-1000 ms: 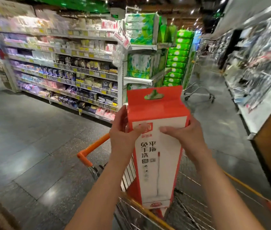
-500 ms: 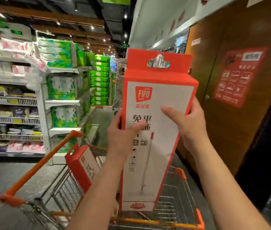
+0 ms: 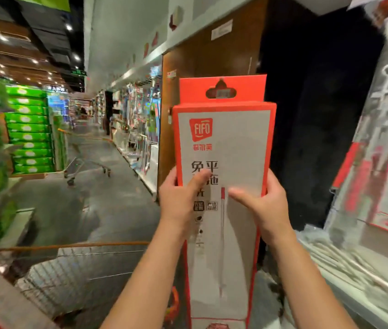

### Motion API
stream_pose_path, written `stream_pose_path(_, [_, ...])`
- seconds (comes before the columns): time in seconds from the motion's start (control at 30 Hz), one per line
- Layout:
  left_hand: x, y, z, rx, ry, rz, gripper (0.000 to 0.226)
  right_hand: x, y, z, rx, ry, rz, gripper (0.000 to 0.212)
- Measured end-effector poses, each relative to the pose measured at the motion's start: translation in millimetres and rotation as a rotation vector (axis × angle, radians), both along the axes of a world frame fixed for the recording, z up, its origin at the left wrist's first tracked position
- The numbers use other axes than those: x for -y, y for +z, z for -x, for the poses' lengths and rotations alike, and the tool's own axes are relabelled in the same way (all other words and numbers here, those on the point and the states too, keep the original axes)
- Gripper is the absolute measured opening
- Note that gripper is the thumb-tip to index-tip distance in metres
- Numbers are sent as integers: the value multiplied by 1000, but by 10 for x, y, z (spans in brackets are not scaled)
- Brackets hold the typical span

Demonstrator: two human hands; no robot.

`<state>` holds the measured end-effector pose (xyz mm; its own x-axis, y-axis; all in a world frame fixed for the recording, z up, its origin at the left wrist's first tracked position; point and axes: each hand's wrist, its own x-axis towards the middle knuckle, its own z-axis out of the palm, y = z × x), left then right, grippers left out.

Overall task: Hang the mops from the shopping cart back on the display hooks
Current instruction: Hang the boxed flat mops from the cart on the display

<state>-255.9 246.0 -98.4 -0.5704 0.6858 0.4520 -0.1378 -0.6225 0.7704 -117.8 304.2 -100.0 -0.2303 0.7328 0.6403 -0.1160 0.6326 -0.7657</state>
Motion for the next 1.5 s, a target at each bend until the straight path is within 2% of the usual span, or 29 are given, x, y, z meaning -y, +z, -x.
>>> stream_pose_path(0.13, [-357, -47, -749, -125, -186, 18, 50, -216, 43, -875, -92, -121, 24, 78])
stream_pose_path(0.23, [-608, -196, -1282, -184, -296, 82, 58, -402, 20, -1425, -113, -199, 42, 82])
stream_pose_path(0.27, [-681, -232, -1459, -167, -329, 102, 57, -454, 10, -1584, -112, -225, 45, 85])
stream_pose_path(0.33, [-830, -279, -1775, -86, -385, 107, 40, -532, -15, -1866, -115, -268, 64, 90])
stream_pose_path(0.43, [-1003, -284, -2148, -9, -456, 93, 19, -618, -52, -2247, -107, -319, 87, 86])
stream_pose_path(0.57, [-1237, -271, -2509, -58, -504, 106, 22, -706, -122, -2674, -91, -359, 144, 49])
stream_pose_path(0.6, [-1298, -266, -2577, -78, -516, 108, 23, -731, -139, -2752, -92, -376, 154, 47])
stream_pose_path(0.7, [-1508, -268, -2741, -111, -552, 129, 22, -838, -142, -2905, -115, -441, 155, 63])
stream_pose_path(1.03, [-2430, -335, -3007, -68, -718, 185, 27, -1591, -182, -3083, -186, -557, 160, 62])
stream_pose_path(1.17, [-2959, -280, -2997, -83, -780, 179, 23, -2023, -177, -3085, -206, -603, 148, 47])
stream_pose_path(1.3, [-3529, -158, -2988, -125, -829, 166, 23, -2486, -76, -3020, -254, -631, 125, 59])
stream_pose_path(1.5, [-4278, 43, -3049, -174, -944, 152, 24, -3060, 103, -3057, -296, -691, 109, 54])
